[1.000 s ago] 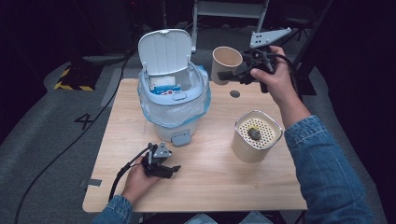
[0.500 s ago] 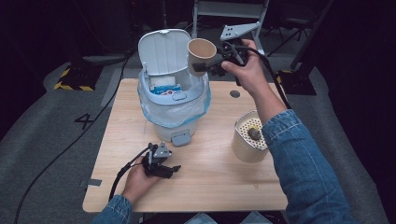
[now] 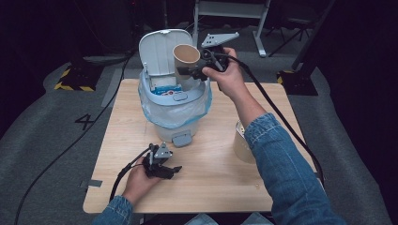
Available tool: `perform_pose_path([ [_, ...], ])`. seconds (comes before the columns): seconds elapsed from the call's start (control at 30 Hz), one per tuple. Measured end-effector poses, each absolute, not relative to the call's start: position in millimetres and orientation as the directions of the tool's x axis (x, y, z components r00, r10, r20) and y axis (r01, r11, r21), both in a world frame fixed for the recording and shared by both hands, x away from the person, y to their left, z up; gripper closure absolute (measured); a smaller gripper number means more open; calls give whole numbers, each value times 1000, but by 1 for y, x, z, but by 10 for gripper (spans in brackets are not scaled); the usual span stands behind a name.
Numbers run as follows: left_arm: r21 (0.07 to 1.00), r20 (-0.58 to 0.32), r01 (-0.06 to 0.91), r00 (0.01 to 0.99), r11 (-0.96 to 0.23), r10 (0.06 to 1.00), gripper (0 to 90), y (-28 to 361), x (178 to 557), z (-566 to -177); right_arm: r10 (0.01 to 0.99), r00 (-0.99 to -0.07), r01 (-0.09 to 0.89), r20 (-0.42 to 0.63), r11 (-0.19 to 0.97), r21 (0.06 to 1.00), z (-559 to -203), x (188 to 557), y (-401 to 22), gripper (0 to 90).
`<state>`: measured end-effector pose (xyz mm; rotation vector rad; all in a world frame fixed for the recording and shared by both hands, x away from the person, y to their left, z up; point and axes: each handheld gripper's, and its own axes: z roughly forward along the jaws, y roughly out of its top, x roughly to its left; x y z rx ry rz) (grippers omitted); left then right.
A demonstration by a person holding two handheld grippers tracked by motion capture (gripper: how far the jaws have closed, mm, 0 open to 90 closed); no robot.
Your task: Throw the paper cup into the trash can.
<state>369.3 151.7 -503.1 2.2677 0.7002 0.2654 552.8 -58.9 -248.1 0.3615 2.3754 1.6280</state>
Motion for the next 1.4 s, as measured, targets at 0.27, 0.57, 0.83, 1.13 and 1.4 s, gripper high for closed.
perform_pose_path([
  [0.27, 706, -18, 406, 830, -580, 557, 292, 152, 369, -503, 313, -949, 104, -41, 432, 896, -264, 556, -41, 186],
  [0.57, 707, -15, 403, 830, -581, 557, 292, 152, 370, -503, 321, -941, 42, -111, 436, 899, -258, 550, -47, 156],
  [0.83, 707, -17, 404, 830, -581, 557, 292, 152, 370, -503, 337, -934, 40, -121, 434, 900, -242, 536, -72, 172],
  [1.13, 707, -15, 402, 831, -581, 556, 293, 152, 370, -503, 387, -913, 60, -131, 443, 895, -220, 515, -111, 206],
  [1.4, 708, -15, 402, 830, -580, 557, 293, 152, 370, -503, 411, -899, 60, -147, 450, 891, -207, 499, -146, 215],
])
